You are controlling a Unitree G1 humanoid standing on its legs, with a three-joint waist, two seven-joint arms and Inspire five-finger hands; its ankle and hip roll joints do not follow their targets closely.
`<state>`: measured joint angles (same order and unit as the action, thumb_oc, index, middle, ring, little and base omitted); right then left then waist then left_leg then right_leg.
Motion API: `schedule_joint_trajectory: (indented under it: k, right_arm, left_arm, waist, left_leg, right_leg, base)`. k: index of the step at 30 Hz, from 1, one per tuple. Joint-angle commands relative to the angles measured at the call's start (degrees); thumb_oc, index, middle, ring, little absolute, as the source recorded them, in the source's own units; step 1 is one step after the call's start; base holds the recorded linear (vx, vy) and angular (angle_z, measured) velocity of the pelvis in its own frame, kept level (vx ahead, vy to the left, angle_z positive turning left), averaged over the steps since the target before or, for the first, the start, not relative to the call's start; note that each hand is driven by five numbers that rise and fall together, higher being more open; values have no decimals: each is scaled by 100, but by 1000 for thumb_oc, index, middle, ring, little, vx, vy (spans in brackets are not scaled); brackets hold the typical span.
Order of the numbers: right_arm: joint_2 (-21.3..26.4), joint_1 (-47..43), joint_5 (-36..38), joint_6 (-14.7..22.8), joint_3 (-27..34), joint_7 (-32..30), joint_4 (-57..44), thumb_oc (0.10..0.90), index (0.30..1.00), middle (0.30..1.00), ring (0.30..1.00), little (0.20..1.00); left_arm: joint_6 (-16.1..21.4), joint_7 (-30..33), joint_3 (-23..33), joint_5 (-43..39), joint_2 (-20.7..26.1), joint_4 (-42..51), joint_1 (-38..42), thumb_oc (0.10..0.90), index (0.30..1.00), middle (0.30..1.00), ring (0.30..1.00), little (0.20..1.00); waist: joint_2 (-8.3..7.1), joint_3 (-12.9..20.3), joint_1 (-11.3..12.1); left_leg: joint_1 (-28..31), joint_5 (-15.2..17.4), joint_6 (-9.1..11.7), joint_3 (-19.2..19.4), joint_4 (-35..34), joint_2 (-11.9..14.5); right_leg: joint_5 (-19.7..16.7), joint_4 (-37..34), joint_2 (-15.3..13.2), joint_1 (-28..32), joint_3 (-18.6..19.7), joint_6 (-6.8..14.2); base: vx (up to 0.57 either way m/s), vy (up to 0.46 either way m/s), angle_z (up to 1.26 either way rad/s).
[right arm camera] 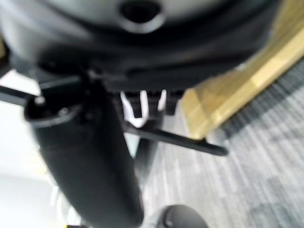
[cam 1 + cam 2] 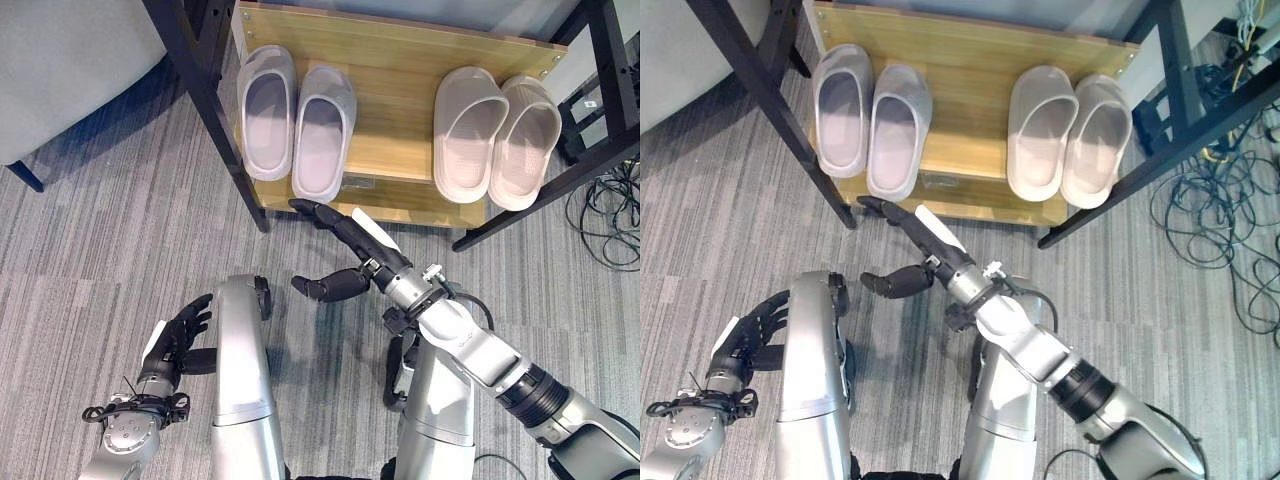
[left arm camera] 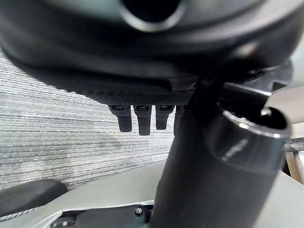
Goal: Arrange the slippers neatly on the shoe rack.
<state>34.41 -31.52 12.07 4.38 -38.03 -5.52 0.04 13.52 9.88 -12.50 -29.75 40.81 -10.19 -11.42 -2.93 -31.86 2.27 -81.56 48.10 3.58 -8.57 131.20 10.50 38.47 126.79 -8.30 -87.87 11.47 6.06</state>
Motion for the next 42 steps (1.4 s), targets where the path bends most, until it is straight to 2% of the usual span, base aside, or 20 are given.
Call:
schedule_joint_trajectory:
  k: [1, 26, 42]
  right_arm:
    - [-191, -692, 1, 404, 38, -250, -471, 800, 900, 900, 900, 900]
    - [-534, -1146, -337, 262, 10, -501, 279, 800, 900, 900, 900, 900]
    - [-660, -1277, -517, 223, 141, -697, 333, 800, 900, 900, 900, 900]
  left_arm:
    - [184, 912, -124, -23, -570, -247, 1707, 800, 900, 900, 900, 900]
    - [186, 919, -227, -111, -585, -489, 1963, 800, 900, 900, 900, 900]
    - [148, 934, -264, -125, -616, -579, 2040, 800, 900, 900, 900, 900]
  waist:
    - [30, 207, -170]
    - [66, 207, -136]
    - [41, 207, -141]
  left_leg:
    - [-839, -708, -466, 763, -647, -280]
    - [-839, -688, -451, 751, -647, -304]
    - [-839, -664, -446, 727, -617, -331]
  right_leg:
    - [98, -86, -471, -209, -410, -928]
    - [156, -60, -454, -209, -409, -960]
    - [179, -9, -447, -209, -384, -974]
  base:
    - [0, 0, 0]
    - [0, 0, 0]
    - [0, 0, 0]
